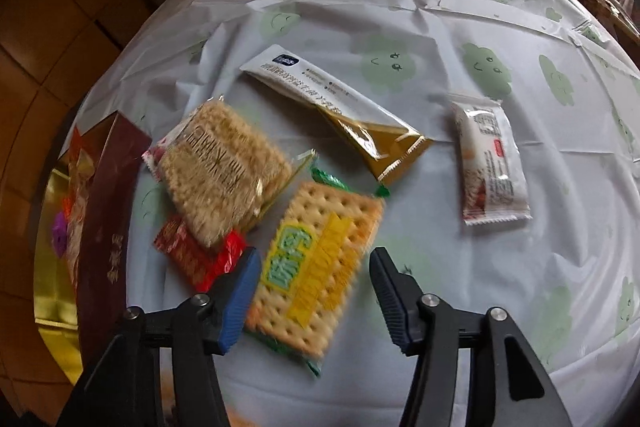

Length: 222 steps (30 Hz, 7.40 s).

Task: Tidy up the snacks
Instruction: 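Release the cake packet into the gold tray while the right tool grasps the WEIDAN crackers, then lift the WEIDAN cracker pack with the right tool and carry it over the gold tray, then open the right tool to drop the crackers into the gold tray, then grasp the red wrapped candy bar with the left tool while the right tool grasps the white packet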

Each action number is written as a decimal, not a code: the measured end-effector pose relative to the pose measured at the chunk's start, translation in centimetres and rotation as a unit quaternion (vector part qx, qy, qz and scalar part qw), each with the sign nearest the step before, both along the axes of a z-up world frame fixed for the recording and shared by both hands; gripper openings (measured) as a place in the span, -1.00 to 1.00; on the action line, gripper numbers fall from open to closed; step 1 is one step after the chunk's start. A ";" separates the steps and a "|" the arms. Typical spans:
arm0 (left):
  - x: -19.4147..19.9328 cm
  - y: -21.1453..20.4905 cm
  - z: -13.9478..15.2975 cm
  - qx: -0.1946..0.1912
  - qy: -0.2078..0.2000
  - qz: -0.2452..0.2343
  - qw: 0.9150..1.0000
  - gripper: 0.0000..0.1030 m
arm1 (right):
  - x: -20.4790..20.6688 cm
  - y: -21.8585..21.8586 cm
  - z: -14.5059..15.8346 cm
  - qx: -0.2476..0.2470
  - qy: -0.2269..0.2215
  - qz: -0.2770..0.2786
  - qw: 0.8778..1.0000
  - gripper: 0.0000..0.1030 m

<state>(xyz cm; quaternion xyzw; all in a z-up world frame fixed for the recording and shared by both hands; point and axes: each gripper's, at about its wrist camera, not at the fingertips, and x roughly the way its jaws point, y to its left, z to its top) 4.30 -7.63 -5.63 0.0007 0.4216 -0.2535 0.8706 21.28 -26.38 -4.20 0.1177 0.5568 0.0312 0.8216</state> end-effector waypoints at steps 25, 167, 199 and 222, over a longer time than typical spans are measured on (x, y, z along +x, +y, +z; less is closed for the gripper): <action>0.6 4.7 7.9 -0.061 -0.041 0.066 0.995 -0.02 | -2.9 -2.5 -1.2 -0.058 -0.004 0.066 0.996 0.13; -0.3 20.2 7.9 0.035 -0.045 0.373 0.926 0.23 | -8.7 18.8 5.7 0.035 -0.138 0.238 0.961 0.15; 3.5 0.4 8.8 0.041 -0.006 0.084 0.996 0.02 | -0.3 -12.0 4.1 -0.033 -0.077 -0.063 0.995 0.15; 12.4 -5.2 4.1 0.120 0.074 0.129 0.982 -0.47 | 2.7 -9.9 1.0 -0.090 -0.006 -0.003 0.996 -0.33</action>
